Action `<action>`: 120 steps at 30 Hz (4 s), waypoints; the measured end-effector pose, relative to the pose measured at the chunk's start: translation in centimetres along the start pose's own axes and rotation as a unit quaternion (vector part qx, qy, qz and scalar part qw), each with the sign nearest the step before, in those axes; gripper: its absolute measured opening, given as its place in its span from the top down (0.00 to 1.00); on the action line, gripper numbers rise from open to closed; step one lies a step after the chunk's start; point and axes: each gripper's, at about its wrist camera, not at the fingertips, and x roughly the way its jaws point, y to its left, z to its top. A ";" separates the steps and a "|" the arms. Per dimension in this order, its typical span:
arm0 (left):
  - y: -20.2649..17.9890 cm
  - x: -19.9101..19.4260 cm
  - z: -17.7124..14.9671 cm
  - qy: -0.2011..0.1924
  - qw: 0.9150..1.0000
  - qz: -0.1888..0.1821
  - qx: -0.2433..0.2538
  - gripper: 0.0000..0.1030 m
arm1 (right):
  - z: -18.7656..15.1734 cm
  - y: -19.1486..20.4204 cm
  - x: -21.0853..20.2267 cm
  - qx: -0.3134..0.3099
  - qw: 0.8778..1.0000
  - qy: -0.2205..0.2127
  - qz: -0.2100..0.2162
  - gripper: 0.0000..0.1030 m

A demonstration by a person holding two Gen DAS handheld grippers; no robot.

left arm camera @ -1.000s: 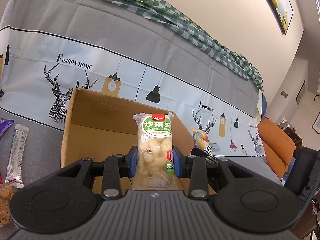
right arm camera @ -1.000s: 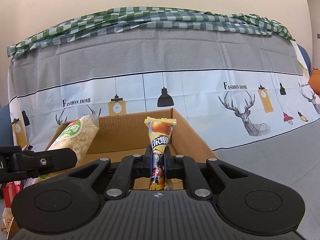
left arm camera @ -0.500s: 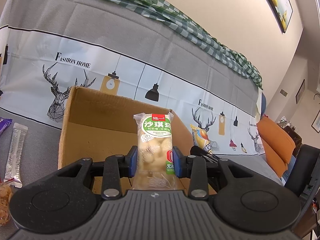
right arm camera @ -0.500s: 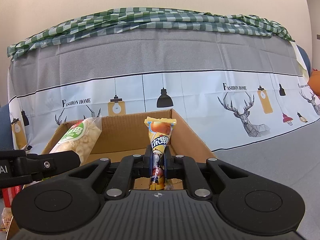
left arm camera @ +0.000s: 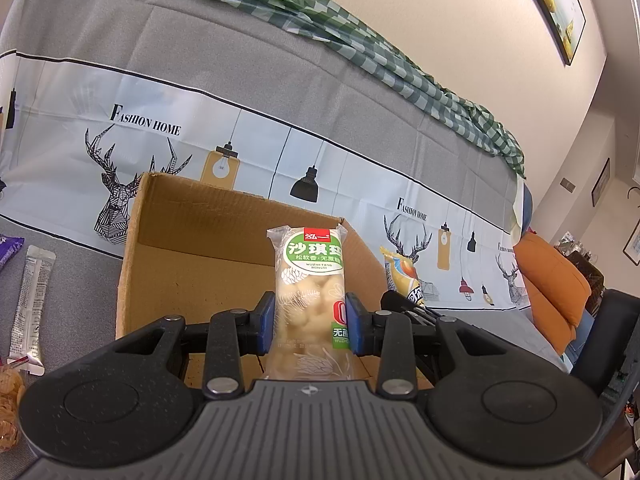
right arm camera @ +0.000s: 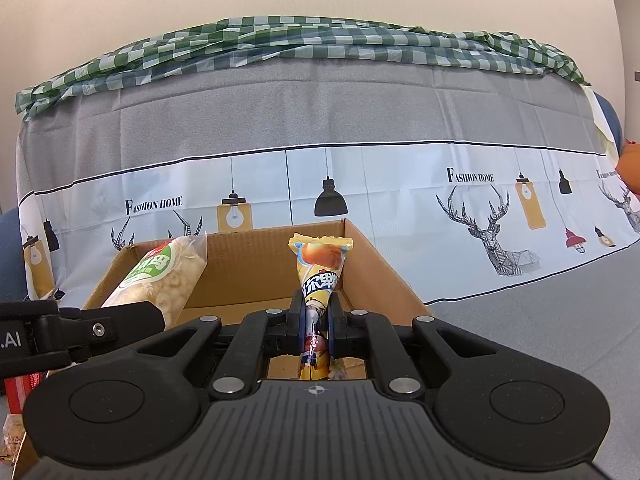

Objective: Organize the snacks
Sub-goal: 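Lower the cone snack into the box and open the right tool while the left tool releases the white bag, then move both open tools back to the snack pile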

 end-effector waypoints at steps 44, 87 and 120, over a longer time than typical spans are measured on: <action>0.2 0.1 0.0 0.006 1.000 -0.008 0.004 0.49 | 0.1 -0.6 0.2 0.019 0.999 -0.005 -0.027 0.55; 16.9 -8.6 2.1 -0.015 0.995 0.067 -0.072 0.74 | -0.5 15.2 -3.6 -0.039 0.994 -0.020 0.099 0.68; 28.5 -9.1 1.9 0.079 0.971 0.109 -0.197 0.74 | -7.6 24.8 -3.7 -0.143 0.959 0.086 0.231 0.68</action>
